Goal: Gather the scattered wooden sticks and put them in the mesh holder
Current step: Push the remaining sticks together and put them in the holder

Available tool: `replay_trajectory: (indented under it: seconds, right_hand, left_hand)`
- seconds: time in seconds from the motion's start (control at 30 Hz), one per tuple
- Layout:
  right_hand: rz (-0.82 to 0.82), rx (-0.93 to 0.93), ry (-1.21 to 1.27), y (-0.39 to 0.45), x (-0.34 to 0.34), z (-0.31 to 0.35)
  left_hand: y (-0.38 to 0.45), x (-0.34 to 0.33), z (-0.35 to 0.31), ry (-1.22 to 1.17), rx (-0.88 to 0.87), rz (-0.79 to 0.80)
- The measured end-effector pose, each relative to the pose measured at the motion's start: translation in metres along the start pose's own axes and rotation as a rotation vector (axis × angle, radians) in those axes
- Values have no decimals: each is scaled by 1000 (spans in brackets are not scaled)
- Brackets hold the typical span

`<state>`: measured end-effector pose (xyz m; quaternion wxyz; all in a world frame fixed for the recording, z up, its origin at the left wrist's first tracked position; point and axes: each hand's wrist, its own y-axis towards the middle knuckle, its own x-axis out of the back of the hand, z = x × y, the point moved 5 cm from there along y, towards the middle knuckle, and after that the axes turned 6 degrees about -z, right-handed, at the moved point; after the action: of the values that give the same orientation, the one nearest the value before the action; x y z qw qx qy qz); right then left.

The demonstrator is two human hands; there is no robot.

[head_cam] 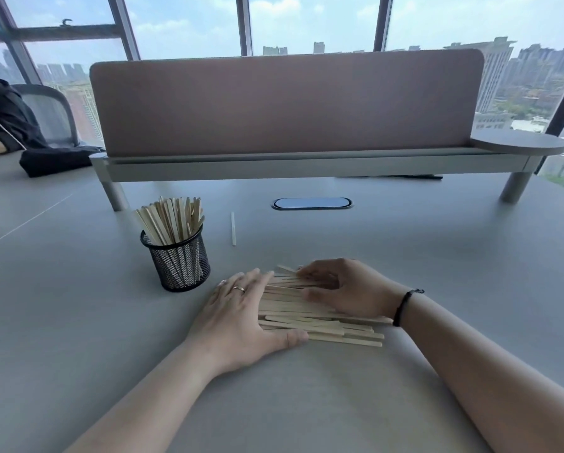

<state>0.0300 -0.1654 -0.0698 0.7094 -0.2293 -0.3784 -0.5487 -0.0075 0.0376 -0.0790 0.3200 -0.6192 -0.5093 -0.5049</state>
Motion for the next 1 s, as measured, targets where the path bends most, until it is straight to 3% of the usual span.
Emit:
replay_trajectory:
  seconds: [0.3, 0.47, 0.63, 1.0]
  right_hand:
    - [105, 115, -132, -19, -11, 33]
    - [14, 171, -44, -22, -5, 35]
    - [35, 112, -313, -25, -4, 13]
    - [-174, 205, -395, -19, -18, 28]
  left_hand:
    - [-1, -5, -6, 49, -115, 22]
    - [-2, 0, -9, 19, -176, -65]
    - [-4, -2, -7, 20, -178, -73]
    - [-14, -1, -16, -2, -202, -78]
